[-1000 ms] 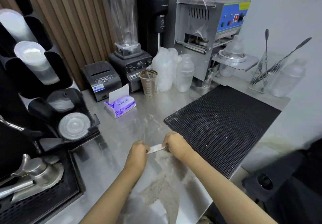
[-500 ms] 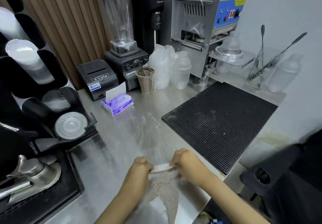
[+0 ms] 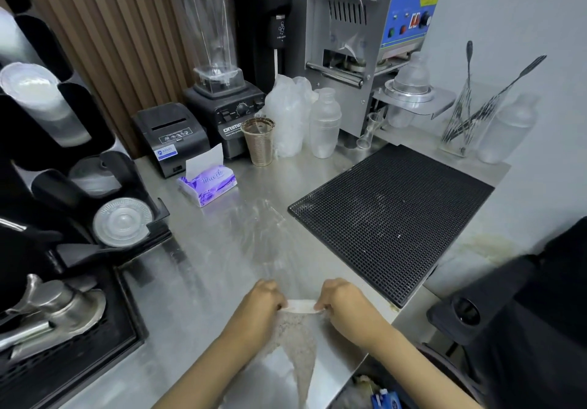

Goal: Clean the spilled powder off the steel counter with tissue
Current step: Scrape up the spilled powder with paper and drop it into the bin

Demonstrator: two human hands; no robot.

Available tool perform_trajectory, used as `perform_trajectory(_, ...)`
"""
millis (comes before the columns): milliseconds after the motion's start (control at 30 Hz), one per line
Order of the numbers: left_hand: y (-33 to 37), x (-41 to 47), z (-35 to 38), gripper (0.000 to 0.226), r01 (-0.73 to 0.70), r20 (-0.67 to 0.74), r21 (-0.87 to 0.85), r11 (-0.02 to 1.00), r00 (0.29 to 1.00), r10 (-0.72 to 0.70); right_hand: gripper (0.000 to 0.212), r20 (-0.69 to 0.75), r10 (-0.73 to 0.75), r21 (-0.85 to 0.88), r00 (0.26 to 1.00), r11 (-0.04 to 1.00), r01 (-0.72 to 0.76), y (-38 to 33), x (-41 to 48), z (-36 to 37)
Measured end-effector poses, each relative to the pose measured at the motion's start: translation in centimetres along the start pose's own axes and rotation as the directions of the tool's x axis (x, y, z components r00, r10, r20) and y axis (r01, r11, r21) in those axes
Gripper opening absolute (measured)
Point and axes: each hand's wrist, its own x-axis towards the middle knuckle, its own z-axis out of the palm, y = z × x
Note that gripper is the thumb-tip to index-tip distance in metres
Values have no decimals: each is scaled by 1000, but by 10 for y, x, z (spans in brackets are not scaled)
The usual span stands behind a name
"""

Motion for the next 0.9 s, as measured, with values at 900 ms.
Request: perform_trajectory(900, 23, -66, -9, 26, 441, -174, -108, 891, 874, -454, 21, 183, -377, 7, 908, 924, 382, -56, 39, -32)
